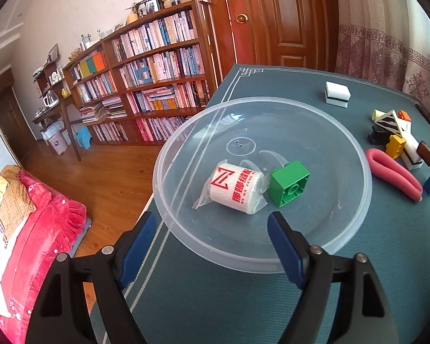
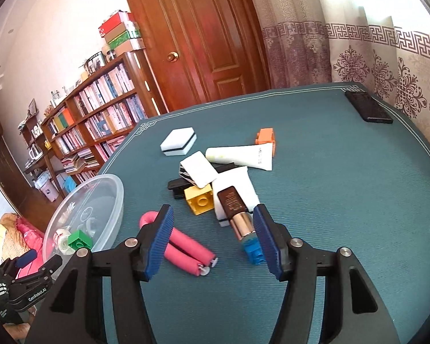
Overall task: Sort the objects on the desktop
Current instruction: 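Grasp the dark brown cosmetic bottle with the right tool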
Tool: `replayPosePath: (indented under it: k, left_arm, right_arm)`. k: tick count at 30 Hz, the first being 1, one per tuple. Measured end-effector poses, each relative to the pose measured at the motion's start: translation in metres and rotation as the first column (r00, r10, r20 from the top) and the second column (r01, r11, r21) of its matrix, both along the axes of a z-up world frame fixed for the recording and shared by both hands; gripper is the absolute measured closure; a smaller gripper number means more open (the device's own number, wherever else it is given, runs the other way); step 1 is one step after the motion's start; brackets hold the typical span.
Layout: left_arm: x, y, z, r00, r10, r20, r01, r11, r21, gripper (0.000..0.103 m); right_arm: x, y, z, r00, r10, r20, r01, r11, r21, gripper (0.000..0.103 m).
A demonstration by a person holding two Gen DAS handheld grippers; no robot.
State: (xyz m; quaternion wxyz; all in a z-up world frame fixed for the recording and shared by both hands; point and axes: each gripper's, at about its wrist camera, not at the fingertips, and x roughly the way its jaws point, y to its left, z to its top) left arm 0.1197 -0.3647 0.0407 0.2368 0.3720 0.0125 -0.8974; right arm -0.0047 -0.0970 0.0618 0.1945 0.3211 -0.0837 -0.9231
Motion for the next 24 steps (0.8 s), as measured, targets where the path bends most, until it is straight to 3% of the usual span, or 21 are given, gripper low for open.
replayPosePath:
  k: [10, 16, 19, 24]
  left_arm:
    - [-0.004, 0.046, 0.028, 0.991, -0.092, -0.101, 0.091, 0.996, -0.015, 0.02]
    - [-0.016, 0.073, 0.034, 0.98, -0.166, -0.109, 0.168, 0.986, 0.006, 0.02]
    - [-0.023, 0.084, 0.034, 0.976, -0.192, -0.107, 0.197, 0.98, 0.032, 0.02]
    - [-0.035, 0.106, 0.032, 0.966, -0.243, -0.093, 0.249, 0.966, 0.068, 0.02]
  right_arm:
    - [-0.018, 0.003, -0.011, 0.999, 0.031, 0.02, -0.033, 0.997, 0.072, 0.044]
    - [-0.031, -0.004, -0.015, 0.996, 0.082, 0.038, -0.086, 0.99, 0.114, 0.057]
    - [-0.035, -0.004, -0.021, 0.992, 0.102, 0.069, -0.109, 0.988, 0.107, 0.075]
    - [-0.031, 0.003, -0.021, 0.992, 0.105, 0.072, -0.111, 0.99, 0.088, 0.078]
